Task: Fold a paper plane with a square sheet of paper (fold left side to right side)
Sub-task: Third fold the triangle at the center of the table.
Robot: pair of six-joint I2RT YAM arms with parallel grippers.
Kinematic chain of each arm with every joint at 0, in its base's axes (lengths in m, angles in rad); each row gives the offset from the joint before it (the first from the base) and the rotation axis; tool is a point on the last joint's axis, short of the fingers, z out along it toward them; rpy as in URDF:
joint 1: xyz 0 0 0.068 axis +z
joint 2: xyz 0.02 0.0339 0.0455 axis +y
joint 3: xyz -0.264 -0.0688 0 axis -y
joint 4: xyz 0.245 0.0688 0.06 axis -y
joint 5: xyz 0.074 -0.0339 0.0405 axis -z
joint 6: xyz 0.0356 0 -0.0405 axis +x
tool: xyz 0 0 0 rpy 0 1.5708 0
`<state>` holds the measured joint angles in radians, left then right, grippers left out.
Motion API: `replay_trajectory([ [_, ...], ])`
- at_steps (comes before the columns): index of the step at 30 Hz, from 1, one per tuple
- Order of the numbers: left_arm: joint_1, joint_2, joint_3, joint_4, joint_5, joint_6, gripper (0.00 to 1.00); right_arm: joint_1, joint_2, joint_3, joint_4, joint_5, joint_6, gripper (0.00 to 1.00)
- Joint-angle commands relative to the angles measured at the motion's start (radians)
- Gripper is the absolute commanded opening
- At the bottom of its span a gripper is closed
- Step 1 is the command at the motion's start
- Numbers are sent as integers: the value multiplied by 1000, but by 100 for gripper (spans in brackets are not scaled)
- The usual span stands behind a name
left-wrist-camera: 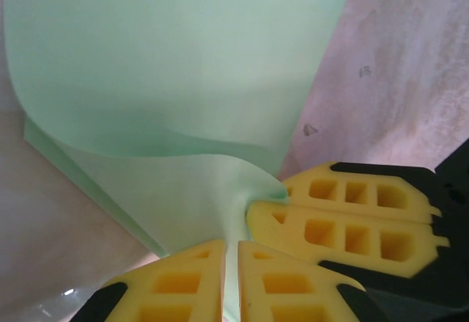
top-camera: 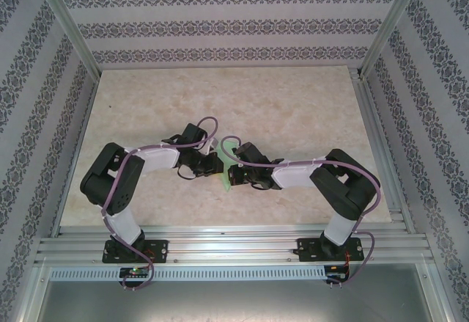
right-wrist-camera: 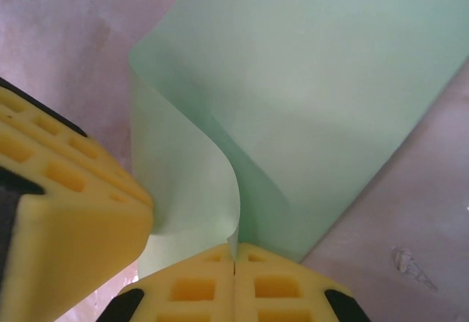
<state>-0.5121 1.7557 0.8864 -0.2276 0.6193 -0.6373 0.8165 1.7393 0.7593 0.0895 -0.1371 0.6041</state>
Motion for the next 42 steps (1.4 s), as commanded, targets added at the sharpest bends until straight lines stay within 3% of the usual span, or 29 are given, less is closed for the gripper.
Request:
replay_trajectory([
  [1,-10,17,17,54,-10,-12,12,13,49,-6,-98,-5,-19,0],
  [23,-11,84,17,35,-44,19,12,6,42,-2,-108,-6,-20,0],
  [33,-18,93,16,22,-56,33,12,-5,-193,10,-204,-4,-4,18],
  [42,-28,98,23,21,-59,37,12,114,-206,-69,-22,-6,155,17],
])
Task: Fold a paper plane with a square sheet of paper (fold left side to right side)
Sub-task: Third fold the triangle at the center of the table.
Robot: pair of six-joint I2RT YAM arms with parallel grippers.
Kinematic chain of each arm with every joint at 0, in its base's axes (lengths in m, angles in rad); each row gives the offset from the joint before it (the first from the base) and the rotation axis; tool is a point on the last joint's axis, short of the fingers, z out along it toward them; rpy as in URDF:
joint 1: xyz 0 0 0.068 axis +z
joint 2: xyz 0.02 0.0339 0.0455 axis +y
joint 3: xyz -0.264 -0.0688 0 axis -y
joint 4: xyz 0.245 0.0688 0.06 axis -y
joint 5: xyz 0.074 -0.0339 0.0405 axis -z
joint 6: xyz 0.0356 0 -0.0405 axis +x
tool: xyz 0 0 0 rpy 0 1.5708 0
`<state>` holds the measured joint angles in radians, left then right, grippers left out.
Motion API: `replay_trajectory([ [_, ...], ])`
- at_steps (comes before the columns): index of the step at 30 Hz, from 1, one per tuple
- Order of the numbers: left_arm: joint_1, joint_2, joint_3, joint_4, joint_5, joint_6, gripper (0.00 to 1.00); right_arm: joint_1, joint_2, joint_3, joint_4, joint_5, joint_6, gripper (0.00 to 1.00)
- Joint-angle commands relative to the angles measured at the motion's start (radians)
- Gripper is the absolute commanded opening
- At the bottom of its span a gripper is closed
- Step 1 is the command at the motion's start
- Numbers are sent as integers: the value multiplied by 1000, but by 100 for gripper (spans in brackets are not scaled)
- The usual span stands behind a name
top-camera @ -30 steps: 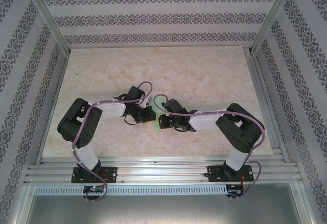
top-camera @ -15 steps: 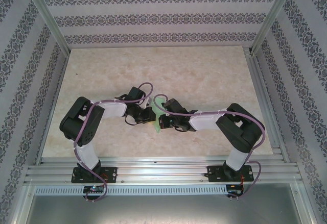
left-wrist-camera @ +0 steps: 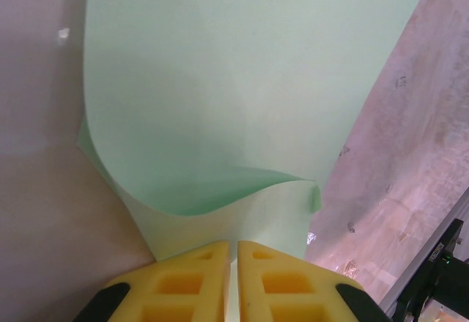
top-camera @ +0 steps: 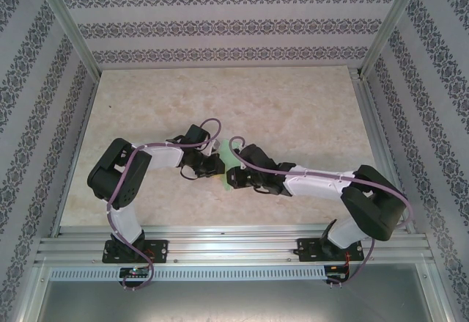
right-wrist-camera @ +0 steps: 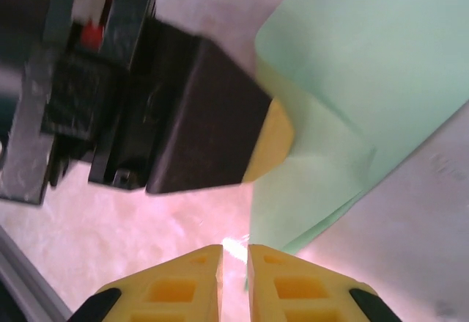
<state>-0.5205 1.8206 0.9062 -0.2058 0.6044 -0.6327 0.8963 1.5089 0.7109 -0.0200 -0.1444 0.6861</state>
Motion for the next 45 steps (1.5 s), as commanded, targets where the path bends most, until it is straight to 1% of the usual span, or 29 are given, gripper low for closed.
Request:
replay_trajectory([
  [1,-21,34,4,-1,-45,33,12,43,43,-19,118,-2,87,16],
  [4,-22,37,7,-2,-45,34,12,54,107,2,161,-13,102,15],
  [8,-22,39,7,-4,-45,37,12,57,164,27,176,-16,102,15],
  [18,-23,39,7,-1,-45,37,12,40,140,15,178,-3,87,15],
  [23,-23,39,7,-2,-46,37,11,29,163,9,185,-8,84,15],
  [29,-23,36,14,-6,-45,37,12,39,207,-19,190,-14,104,14],
  [35,-24,39,62,-45,-46,53,12,59,244,-64,213,-16,146,14],
  [40,-22,46,115,-100,-64,82,13,68,237,-79,176,-21,167,13],
  [45,15,43,181,-161,-63,129,15,71,223,-99,131,-23,202,14],
])
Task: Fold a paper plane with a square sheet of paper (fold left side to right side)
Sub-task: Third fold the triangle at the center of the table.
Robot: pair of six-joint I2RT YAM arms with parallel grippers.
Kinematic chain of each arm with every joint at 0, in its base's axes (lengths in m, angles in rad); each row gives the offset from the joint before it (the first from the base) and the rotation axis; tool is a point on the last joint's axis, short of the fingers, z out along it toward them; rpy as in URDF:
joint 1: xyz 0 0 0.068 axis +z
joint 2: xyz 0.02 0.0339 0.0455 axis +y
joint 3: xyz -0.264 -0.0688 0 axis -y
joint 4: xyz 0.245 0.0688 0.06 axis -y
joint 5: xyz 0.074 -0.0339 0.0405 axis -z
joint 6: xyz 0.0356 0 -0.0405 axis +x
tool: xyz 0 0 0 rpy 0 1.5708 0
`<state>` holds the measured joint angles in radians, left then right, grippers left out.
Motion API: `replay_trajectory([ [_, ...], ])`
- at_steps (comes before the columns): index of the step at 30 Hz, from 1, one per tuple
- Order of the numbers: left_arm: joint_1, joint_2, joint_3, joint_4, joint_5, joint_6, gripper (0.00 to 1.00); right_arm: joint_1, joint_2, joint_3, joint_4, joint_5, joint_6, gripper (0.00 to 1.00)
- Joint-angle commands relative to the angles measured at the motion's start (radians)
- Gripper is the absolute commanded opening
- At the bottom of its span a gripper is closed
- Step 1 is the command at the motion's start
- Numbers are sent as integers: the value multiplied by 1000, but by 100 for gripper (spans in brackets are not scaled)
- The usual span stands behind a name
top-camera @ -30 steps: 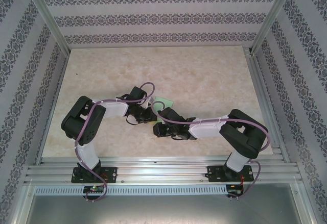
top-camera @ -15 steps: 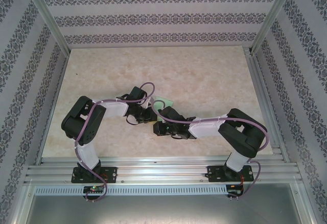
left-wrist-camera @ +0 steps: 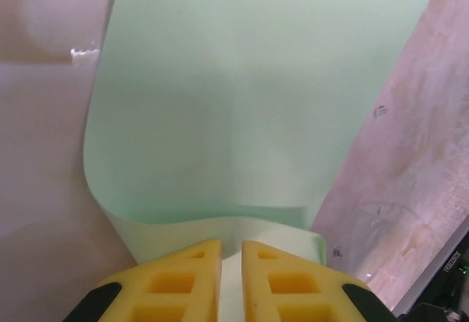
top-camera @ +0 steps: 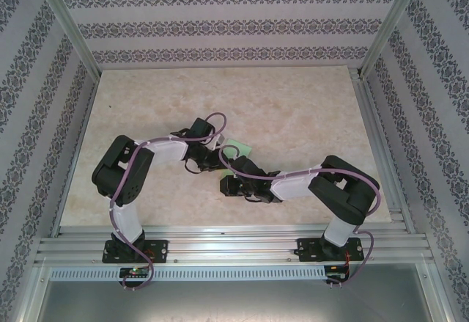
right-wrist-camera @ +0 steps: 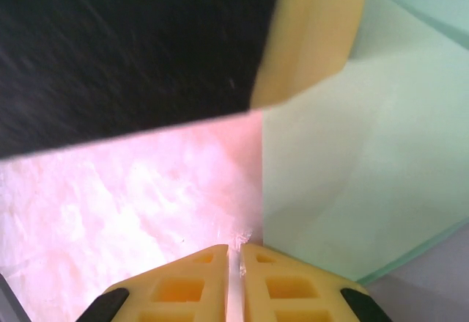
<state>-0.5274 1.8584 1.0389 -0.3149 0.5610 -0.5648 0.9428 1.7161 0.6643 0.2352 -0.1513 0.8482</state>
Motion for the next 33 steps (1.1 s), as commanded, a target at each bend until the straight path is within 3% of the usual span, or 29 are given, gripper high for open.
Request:
replay_trajectory([
  [1,34,-2,62,-66,-17,70,17,25,15,-59,-124,-19,47,13],
  [9,117,-122,110,-159,-15,141,19,24,0,-86,-134,-15,65,13],
  [16,58,-215,-136,93,103,64,12,21,19,-78,-135,-22,63,13],
  [24,-20,-175,-234,266,115,-1,11,22,27,-72,-146,-28,56,13],
  [33,-24,-93,-207,270,65,28,10,22,25,-68,-166,-27,51,13],
])
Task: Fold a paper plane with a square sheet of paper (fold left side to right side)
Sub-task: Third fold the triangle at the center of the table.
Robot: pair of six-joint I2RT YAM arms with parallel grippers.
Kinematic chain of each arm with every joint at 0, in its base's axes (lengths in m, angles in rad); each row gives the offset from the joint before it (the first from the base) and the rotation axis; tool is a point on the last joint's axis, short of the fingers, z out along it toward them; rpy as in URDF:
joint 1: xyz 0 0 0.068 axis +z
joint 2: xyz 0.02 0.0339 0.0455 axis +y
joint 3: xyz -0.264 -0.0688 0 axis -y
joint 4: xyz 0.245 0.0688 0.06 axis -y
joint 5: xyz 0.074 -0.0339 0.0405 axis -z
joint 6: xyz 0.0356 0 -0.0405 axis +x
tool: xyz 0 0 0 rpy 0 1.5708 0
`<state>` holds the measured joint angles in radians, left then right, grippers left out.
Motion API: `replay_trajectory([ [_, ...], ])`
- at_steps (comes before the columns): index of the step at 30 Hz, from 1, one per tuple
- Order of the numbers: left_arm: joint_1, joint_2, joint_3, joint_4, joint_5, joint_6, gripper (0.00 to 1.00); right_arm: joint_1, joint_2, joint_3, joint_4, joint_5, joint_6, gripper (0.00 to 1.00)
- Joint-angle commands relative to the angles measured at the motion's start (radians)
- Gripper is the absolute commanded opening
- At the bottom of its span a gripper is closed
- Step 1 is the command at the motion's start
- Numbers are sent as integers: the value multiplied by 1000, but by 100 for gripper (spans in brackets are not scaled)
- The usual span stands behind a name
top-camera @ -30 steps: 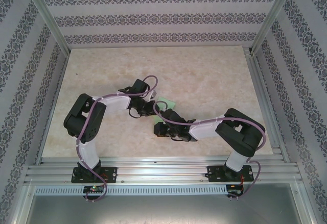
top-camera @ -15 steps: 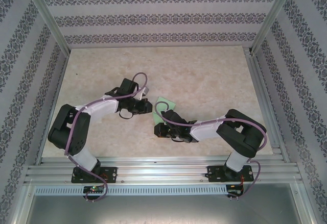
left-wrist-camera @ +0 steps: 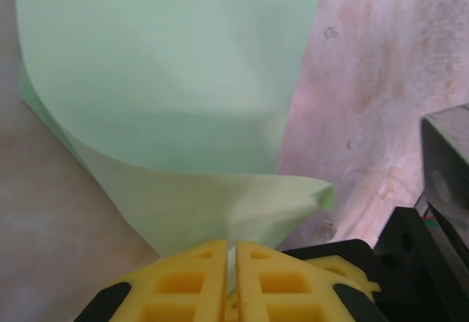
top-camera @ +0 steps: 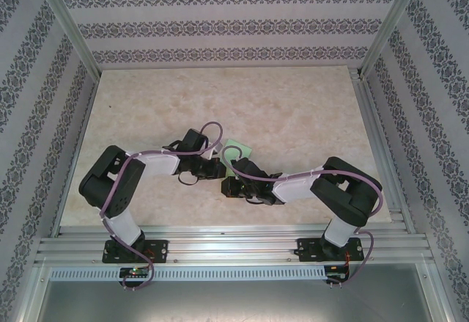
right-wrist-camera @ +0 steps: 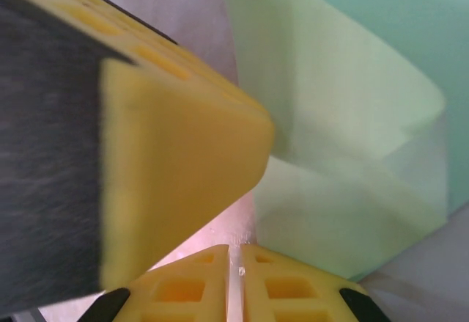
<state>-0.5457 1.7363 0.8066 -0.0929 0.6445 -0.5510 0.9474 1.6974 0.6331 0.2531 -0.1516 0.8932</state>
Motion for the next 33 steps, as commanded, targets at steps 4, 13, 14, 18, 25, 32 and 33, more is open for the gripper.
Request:
replay_trajectory([
  [4,-6,53,33,66,-47,23,10,19,40,-36,-202,-23,6,13],
  [13,-5,77,99,4,-191,93,10,22,30,-41,-217,-22,7,13],
  [14,-5,80,104,-1,-200,99,10,21,30,-42,-217,-20,7,13],
  [18,-6,107,131,-21,-245,126,10,22,25,-46,-222,-21,8,13],
  [25,14,156,181,-34,-283,159,10,24,12,-53,-231,-20,11,13],
  [32,52,187,233,-63,-294,194,11,24,5,-58,-235,-16,13,13],
  [33,60,191,243,-71,-295,199,11,23,5,-58,-235,-18,13,13],
])
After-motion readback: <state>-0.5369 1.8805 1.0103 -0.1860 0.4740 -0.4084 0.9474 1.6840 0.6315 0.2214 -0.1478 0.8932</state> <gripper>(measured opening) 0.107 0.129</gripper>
